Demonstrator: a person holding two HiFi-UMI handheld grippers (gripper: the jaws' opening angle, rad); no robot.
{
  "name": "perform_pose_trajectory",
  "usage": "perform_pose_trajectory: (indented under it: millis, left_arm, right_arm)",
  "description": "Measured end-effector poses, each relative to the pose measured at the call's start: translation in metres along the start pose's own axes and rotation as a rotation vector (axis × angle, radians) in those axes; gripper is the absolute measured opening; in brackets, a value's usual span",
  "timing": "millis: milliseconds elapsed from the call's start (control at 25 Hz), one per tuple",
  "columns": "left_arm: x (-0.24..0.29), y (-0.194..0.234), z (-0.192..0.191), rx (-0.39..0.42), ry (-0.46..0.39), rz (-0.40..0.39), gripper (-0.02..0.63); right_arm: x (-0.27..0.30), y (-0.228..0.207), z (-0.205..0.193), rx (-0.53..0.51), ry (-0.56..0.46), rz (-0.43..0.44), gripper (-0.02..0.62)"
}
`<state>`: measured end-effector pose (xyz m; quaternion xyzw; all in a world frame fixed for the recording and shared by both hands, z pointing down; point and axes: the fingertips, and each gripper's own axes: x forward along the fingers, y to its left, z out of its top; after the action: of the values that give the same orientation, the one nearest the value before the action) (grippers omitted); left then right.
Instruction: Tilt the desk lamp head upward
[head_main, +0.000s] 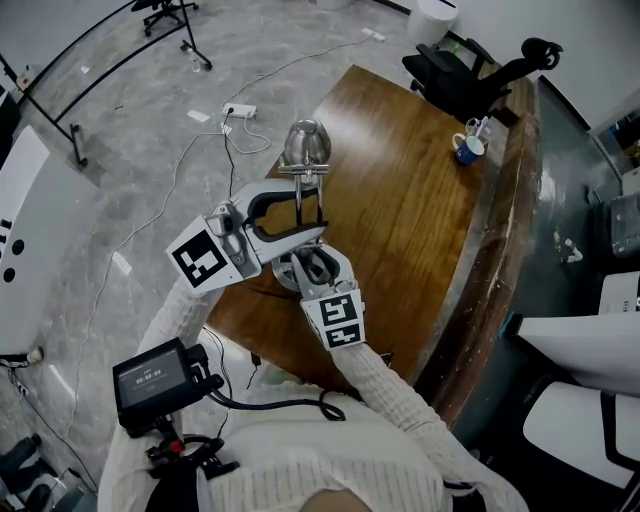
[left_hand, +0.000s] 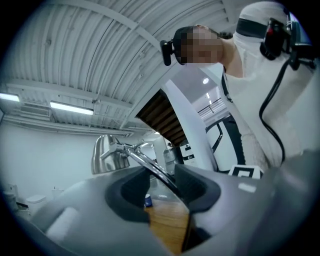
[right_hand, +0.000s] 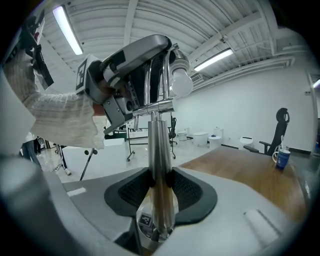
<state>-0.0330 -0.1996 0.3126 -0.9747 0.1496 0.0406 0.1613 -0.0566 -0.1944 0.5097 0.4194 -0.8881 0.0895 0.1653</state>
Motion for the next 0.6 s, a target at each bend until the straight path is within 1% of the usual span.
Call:
perform_pose_trajectory:
  millis: [120, 280, 480, 600]
  left_arm:
    - [0.0009, -0.0024, -0.0011, 0.029, 0.018, 0.011, 0.147]
    - [0.0008, -0.0054, -0.0032, 0.052, 0.029, 0.027, 0.147]
    - [-0.0009, -0.0071, -0.0026, 0.029, -0.005, 0.062, 0.141]
    - [-0.0015, -0.0078, -0.0056, 0.018, -0.007, 0.075, 0.135]
  right_arm:
    - [0.0014, -0.0012, -0.001, 0.029, 0.005, 0.012, 0.132]
    - [0.0029, -0.0012, -0.0027, 0.038, 0.016, 0.017, 0.133]
    - [0.0044, -0.0007, -0.0035, 0.068, 0.014, 0.016, 0.14]
    - [0.0046, -0.0012, -0.0046, 0.085, 0.017, 0.017, 0.143]
